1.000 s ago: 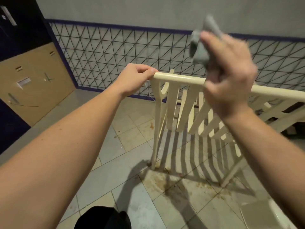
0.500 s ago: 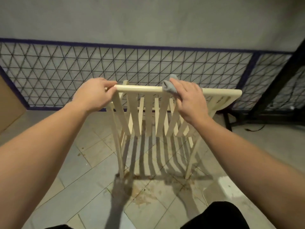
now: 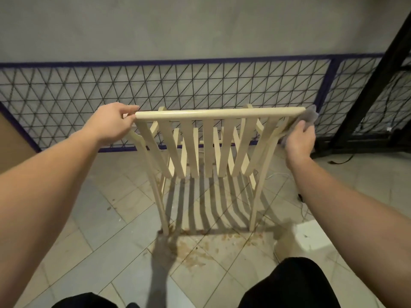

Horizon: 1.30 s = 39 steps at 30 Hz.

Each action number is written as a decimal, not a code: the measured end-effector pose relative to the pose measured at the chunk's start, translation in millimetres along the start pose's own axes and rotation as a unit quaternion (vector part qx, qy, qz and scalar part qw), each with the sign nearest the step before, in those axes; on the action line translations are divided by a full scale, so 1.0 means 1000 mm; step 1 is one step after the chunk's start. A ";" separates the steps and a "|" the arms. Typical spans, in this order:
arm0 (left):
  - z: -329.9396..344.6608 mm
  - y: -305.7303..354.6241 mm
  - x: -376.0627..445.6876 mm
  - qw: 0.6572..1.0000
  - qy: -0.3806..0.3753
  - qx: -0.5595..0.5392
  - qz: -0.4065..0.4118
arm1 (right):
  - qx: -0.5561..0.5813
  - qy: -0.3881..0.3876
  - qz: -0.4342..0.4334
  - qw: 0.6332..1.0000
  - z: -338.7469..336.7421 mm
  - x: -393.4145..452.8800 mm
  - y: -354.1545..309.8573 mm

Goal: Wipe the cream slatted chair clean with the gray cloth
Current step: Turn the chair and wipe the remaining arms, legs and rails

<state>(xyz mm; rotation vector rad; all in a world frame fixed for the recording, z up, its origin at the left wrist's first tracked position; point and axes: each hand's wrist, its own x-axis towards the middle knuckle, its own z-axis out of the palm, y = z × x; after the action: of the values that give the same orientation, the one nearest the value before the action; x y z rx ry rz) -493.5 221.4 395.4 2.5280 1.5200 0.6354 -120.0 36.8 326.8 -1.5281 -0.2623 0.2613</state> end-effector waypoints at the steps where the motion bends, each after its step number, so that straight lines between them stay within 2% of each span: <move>1: 0.000 -0.006 0.001 1.000 0.004 0.007 0.002 | -0.044 0.020 -0.075 0.996 -0.003 -0.001 -0.003; 2: -0.001 -0.011 0.001 1.000 0.007 0.008 -0.001 | -0.083 0.022 -0.160 0.983 -0.005 -0.004 -0.008; 4: 0.001 -0.018 0.000 1.000 0.002 -0.004 -0.005 | -0.178 -0.045 -0.321 0.929 0.001 -0.011 -0.022; 5: 0.002 -0.020 -0.001 1.000 -0.003 -0.009 -0.005 | -0.246 -0.101 -0.391 0.881 0.011 -0.016 -0.030; 6: 0.003 -0.021 -0.002 1.000 -0.006 -0.013 -0.004 | -0.319 -0.161 -0.451 0.818 0.024 -0.021 -0.036; 8: 0.002 -0.019 -0.003 1.000 -0.009 -0.017 -0.003 | -0.411 -0.270 -0.520 0.698 0.054 -0.037 -0.043; 9: 0.001 -0.018 -0.004 1.000 -0.011 -0.018 -0.006 | -0.426 -0.303 -0.531 0.667 0.069 -0.044 -0.041; 10: -0.001 -0.017 -0.004 1.000 -0.014 -0.019 -0.011 | -0.426 -0.317 -0.533 0.659 0.083 -0.051 -0.039; 14: -0.006 -0.015 -0.006 1.000 -0.019 -0.002 -0.014 | -0.417 -0.301 -0.535 0.670 0.113 -0.056 -0.030; 20: -0.010 -0.014 -0.014 0.999 -0.041 0.020 0.030 | -0.423 -0.277 -0.557 0.659 0.107 -0.046 -0.029; 26: -0.004 0.018 -0.021 0.994 -0.068 0.036 0.077 | -0.449 -0.327 -0.524 0.646 0.089 -0.008 -0.042; 32: 0.021 0.054 -0.019 0.987 -0.047 0.029 0.149 | -0.469 -0.312 -0.506 0.653 0.071 0.031 -0.049; 36: 0.035 0.068 -0.023 0.982 -0.038 -0.025 0.182 | -0.439 -0.348 -0.466 0.685 0.060 0.026 -0.056; 37: 0.037 0.067 -0.025 0.980 -0.037 -0.058 0.189 | -0.415 -0.370 -0.483 0.676 0.061 0.015 -0.055; 39: 0.037 0.062 -0.031 0.971 -0.047 -0.141 0.187 | -0.387 -0.415 -0.542 0.620 0.072 -0.015 -0.049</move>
<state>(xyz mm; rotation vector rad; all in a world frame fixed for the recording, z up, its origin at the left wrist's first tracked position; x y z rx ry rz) -440.0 168.3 372.3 2.5880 0.8537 0.7060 -157.3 99.1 377.6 -1.6523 -2.2087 -0.1993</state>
